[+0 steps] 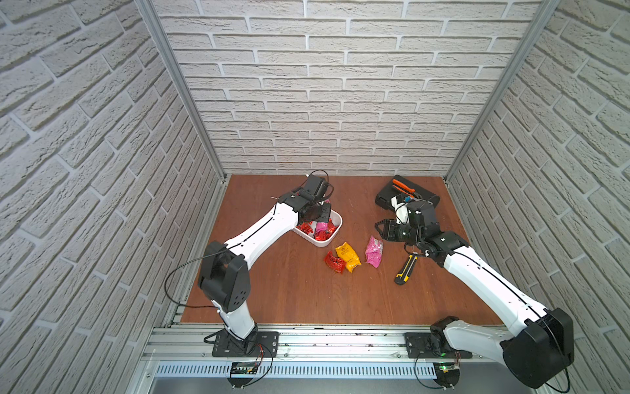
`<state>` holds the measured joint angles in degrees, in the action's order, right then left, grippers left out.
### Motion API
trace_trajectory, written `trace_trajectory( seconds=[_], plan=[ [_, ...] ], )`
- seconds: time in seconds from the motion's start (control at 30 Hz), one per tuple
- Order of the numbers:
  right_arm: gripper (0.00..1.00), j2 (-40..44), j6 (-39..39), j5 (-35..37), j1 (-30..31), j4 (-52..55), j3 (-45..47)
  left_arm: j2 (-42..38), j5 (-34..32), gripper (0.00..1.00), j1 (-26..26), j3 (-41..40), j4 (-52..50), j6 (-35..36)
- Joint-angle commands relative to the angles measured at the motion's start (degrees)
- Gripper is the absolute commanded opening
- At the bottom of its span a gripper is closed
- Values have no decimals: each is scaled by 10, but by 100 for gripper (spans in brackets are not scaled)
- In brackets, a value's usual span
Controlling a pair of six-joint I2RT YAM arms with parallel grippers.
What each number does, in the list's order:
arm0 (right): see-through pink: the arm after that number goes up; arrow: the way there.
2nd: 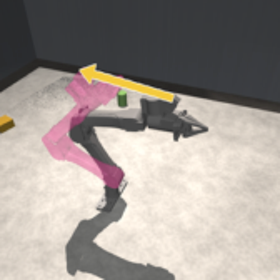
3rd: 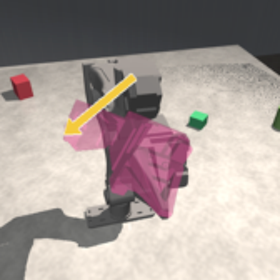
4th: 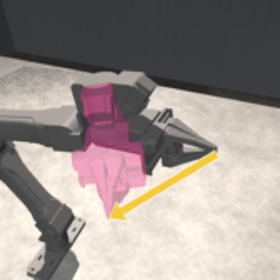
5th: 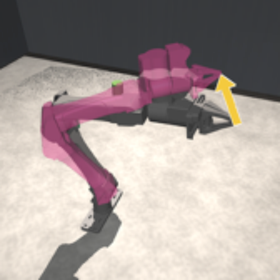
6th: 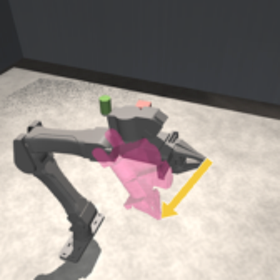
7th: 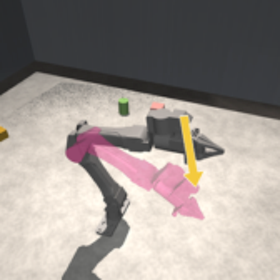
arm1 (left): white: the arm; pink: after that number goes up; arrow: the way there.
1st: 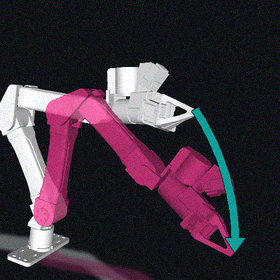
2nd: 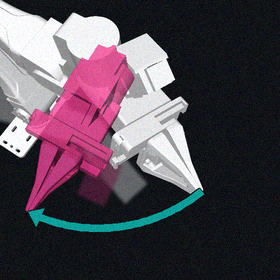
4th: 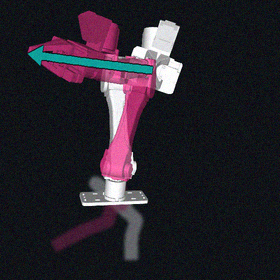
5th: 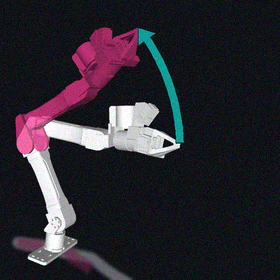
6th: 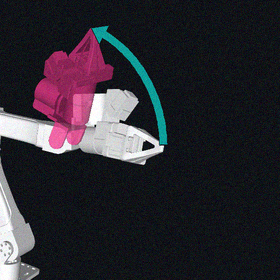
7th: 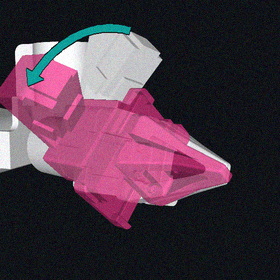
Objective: Take the tea bags out of the storage box
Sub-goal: Place the tea bag at the center of the board.
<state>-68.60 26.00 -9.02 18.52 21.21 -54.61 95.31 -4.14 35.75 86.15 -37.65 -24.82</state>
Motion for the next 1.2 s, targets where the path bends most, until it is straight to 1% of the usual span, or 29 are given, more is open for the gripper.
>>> trace_trajectory(
  seconds=[0.0,0.17,0.27,0.33,0.43,0.47,0.6,0.73,0.77,0.8,0.83,0.87,0.93,1.0,1.07,1.1,1.17],
  plan=[
    [47,-33,1,-39,-1,-19,-17,-30,-23,0,27,-41,-73,21],
    [45,-86,21,-82,1,-9,-33,-85,-49,0,96,-139,-106,-6],
    [44,-105,28,-97,3,-7,-36,-89,-70,0,133,-183,-98,-29],
    [44,-112,27,-101,5,-3,-38,-81,-79,0,146,-199,-86,-47],
    [44,-117,24,-104,5,8,-41,-57,-93,0,152,-205,-70,-71],
    [44,-116,22,-104,5,12,-41,-47,-107,0,152,-204,-67,-80],
    [43,-109,16,-101,5,28,-40,-4,-146,0,144,-181,-55,-104],
    [43,-97,3,-88,6,54,-40,40,-141,0,140,-159,-48,-102],
    [43,-91,-1,-83,6,60,-39,46,-135,7,141,-155,-48,-100],
    [43,-86,-4,-80,6,63,-38,48,-132,23,141,-155,-47,-98],
    [43,-79,-6,-76,6,66,-36,45,-129,43,142,-157,-43,-94],
    [43,-73,-8,-73,6,68,-34,36,-128,53,143,-161,-39,-91],
    [43,-63,-8,-69,5,67,-29,10,-131,62,146,-169,-35,-89],
    [44,-57,-5,-70,6,60,-25,-25,-139,67,154,-183,-26,-94],
    [45,-53,5,-66,8,57,-25,-66,-162,69,167,-193,-25,-103],
    [45,-50,12,-61,9,56,-26,-84,-189,70,172,-195,-27,-105],
    [45,-46,26,-50,15,50,-25,-126,-219,69,170,-197,-28,-115]
  ],
)
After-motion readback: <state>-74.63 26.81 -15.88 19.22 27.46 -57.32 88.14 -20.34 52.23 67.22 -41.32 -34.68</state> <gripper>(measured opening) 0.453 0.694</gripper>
